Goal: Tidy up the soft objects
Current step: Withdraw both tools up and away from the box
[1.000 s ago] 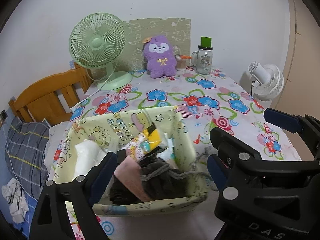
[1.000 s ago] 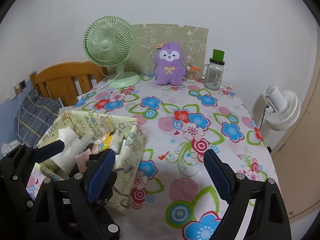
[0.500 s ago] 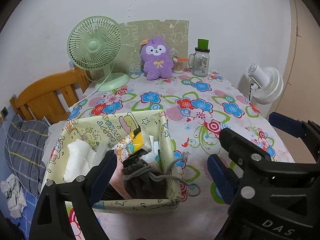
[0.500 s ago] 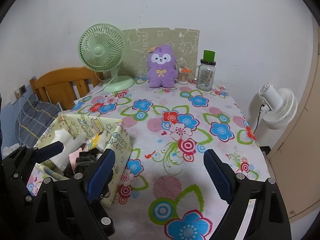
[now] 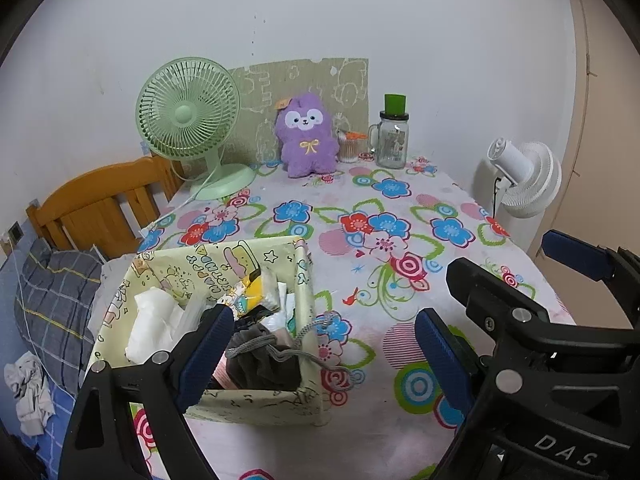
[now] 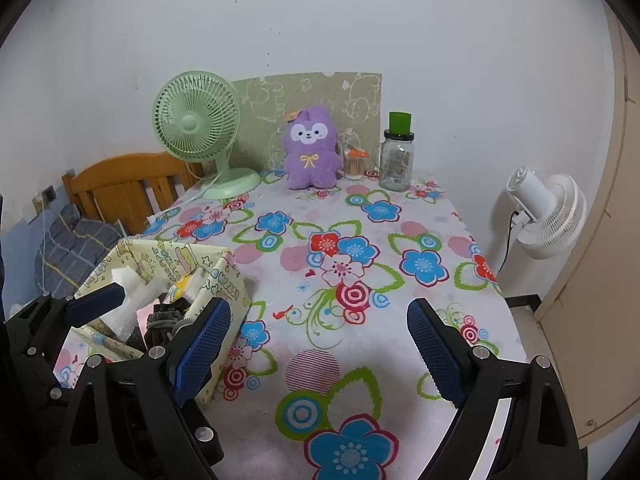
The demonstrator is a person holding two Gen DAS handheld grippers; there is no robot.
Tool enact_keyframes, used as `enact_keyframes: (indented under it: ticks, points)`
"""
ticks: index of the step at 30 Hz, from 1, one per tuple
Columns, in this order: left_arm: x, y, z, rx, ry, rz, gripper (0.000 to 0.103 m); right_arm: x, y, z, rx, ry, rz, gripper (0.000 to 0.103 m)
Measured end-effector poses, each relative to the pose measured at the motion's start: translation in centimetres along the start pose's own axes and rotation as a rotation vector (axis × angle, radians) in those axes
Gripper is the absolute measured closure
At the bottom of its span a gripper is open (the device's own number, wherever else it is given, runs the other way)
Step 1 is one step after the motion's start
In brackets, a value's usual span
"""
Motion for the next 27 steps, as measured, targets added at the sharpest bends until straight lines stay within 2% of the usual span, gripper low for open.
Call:
enact_keyframes:
  ticks: [12,27]
  points:
    - [0.7,-0.3,2.0,0.044,0.027,0.016,0.007,1.5,-0.3,2.8,0.058,-0.006,0.009,0.011]
    - [-0.4,-0.7,3.7,0.091,0.073,0.040,0.004,2.4,-0.3,5.2,0.114,-0.014,0.004,0.011]
Point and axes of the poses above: each gripper's, at about its wrist camera, not at the fingertips, and z roughly against the way its jaws point, x to its right, y to its top, the point moved 5 cm from there along -z, roughly the way its jaws point, and after that the axes turned 13 degrees about -z, right-handed, at the moved point
